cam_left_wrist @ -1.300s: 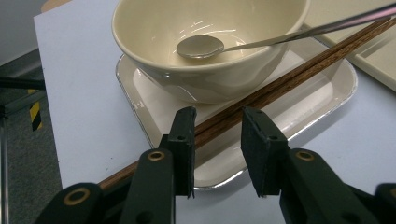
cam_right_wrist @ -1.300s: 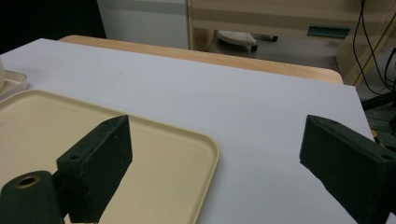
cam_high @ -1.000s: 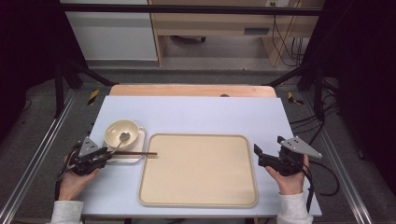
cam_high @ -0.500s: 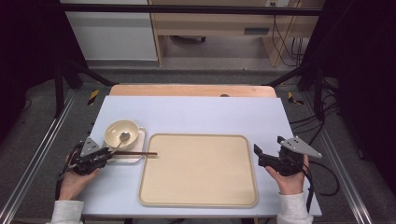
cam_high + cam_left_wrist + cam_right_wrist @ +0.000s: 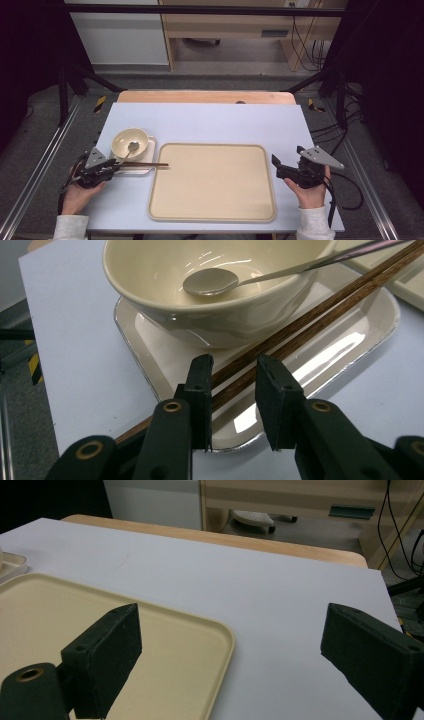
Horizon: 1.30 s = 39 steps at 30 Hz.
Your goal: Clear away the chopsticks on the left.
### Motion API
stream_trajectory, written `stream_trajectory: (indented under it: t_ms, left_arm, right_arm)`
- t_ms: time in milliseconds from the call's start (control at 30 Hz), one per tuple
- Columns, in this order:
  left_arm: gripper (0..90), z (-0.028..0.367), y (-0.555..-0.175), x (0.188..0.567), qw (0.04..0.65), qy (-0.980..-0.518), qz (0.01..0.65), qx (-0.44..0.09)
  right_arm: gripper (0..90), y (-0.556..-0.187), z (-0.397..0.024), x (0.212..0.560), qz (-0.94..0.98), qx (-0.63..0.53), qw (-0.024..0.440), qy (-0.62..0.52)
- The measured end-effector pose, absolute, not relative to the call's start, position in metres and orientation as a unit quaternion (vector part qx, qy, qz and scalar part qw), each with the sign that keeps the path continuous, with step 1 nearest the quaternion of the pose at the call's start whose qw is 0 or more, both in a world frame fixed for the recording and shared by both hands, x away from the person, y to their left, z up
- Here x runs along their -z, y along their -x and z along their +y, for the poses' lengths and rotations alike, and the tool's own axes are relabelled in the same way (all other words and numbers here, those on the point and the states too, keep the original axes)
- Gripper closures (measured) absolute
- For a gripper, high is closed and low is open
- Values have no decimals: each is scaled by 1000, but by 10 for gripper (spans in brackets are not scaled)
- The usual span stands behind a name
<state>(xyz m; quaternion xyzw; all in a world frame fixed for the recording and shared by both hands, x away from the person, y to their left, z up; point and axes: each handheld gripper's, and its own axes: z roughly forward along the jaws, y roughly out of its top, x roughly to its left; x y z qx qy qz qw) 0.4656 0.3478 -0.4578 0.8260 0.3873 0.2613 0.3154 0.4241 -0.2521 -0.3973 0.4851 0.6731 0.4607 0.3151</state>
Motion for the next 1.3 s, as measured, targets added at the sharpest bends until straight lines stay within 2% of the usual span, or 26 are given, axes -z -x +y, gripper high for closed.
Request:
stream_trajectory:
  t_ms: [133, 400, 567, 700, 1300]
  left_arm:
    - [670, 347, -467, 459, 314, -829, 385, -257]
    - [755, 349, -463, 457, 320, -828, 382, -256]
    - [764, 347, -461, 457, 324, -830, 376, -253]
    - [691, 346, -464, 460, 324, -834, 373, -246]
    - [788, 339, -459, 458, 323, -840, 361, -246]
  right_arm:
    - [97, -424, -252, 397, 673, -461, 315, -485]
    - [98, -424, -252, 397, 673, -460, 316, -486]
    - [99, -424, -253, 398, 673, -459, 315, -487]
    - [99, -425, -252, 398, 673, -459, 314, -487]
    - [101, -424, -254, 398, 673, -459, 315, -487]
